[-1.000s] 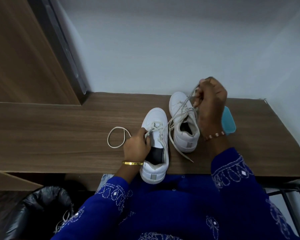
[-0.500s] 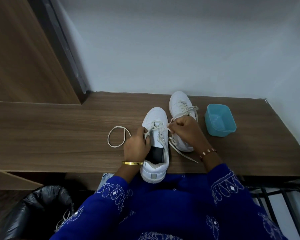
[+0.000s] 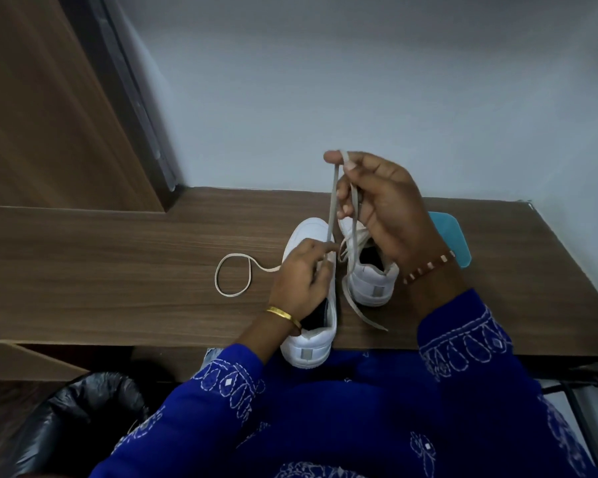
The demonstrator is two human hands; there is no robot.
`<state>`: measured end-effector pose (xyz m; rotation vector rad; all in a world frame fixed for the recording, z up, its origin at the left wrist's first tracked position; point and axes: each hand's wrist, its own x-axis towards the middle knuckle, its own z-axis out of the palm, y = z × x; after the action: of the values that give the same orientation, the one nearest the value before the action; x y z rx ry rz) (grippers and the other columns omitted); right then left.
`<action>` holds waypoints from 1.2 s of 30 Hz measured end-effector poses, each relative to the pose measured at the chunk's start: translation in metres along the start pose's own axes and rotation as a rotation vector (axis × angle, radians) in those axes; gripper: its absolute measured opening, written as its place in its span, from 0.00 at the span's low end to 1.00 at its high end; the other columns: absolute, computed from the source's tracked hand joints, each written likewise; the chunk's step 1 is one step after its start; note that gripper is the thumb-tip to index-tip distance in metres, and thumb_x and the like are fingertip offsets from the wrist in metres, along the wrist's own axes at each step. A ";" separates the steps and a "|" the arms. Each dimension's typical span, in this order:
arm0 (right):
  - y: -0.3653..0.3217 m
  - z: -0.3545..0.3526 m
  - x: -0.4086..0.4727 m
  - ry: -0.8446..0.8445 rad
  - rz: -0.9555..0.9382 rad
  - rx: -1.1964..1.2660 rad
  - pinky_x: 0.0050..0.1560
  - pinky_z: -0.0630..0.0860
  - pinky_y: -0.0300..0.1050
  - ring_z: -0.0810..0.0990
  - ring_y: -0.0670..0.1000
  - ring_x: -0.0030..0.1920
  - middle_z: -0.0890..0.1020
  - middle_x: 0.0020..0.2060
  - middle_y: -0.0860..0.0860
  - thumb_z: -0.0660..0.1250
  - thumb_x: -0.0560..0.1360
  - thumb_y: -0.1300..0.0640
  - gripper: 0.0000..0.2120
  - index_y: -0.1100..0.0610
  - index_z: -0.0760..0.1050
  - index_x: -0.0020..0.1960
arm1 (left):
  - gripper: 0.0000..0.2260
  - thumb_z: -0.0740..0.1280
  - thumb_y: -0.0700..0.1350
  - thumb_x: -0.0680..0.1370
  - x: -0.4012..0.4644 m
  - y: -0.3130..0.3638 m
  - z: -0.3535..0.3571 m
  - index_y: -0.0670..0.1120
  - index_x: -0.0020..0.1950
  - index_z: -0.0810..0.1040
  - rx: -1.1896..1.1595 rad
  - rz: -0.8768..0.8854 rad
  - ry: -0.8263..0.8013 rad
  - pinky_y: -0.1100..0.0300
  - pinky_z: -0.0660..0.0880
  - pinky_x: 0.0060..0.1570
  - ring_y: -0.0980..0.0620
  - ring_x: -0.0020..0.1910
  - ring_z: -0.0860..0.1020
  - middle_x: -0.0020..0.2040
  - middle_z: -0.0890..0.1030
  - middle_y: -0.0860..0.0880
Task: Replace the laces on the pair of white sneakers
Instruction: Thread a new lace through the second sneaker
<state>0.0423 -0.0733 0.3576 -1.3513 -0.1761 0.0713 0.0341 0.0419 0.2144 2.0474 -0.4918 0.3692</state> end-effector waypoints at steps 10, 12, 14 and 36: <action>-0.010 -0.020 0.008 0.208 -0.043 0.180 0.26 0.68 0.37 0.66 0.44 0.22 0.75 0.25 0.48 0.56 0.79 0.64 0.10 0.60 0.76 0.53 | 0.24 0.59 0.52 0.79 -0.003 0.031 0.015 0.48 0.23 0.67 -0.659 -0.483 -0.195 0.57 0.71 0.31 0.53 0.19 0.70 0.18 0.68 0.50; -0.007 -0.035 0.006 0.267 0.005 -0.024 0.24 0.65 0.37 0.64 0.46 0.21 0.75 0.23 0.47 0.58 0.79 0.62 0.09 0.59 0.77 0.48 | 0.24 0.58 0.47 0.81 0.002 0.025 0.009 0.45 0.24 0.63 -0.612 -0.543 -0.072 0.65 0.68 0.23 0.55 0.16 0.66 0.16 0.66 0.51; -0.002 -0.048 -0.001 0.255 0.157 -0.341 0.24 0.63 0.38 0.64 0.47 0.20 0.74 0.20 0.47 0.61 0.78 0.60 0.10 0.61 0.78 0.42 | 0.22 0.60 0.44 0.80 0.009 0.019 0.000 0.44 0.26 0.62 -0.612 -0.535 0.052 0.67 0.61 0.21 0.55 0.18 0.63 0.18 0.65 0.51; 0.068 -0.046 -0.024 0.020 0.281 -0.871 0.25 0.67 0.29 0.71 0.40 0.21 0.76 0.27 0.50 0.69 0.73 0.57 0.08 0.62 0.80 0.42 | 0.12 0.59 0.29 0.76 0.034 0.017 -0.042 0.46 0.43 0.72 -0.451 -0.369 -0.146 0.74 0.64 0.25 0.63 0.22 0.70 0.29 0.66 0.45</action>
<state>0.0297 -0.1068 0.2793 -2.2401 0.0137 0.2359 0.0536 0.0638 0.2626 1.6816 -0.2446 -0.1086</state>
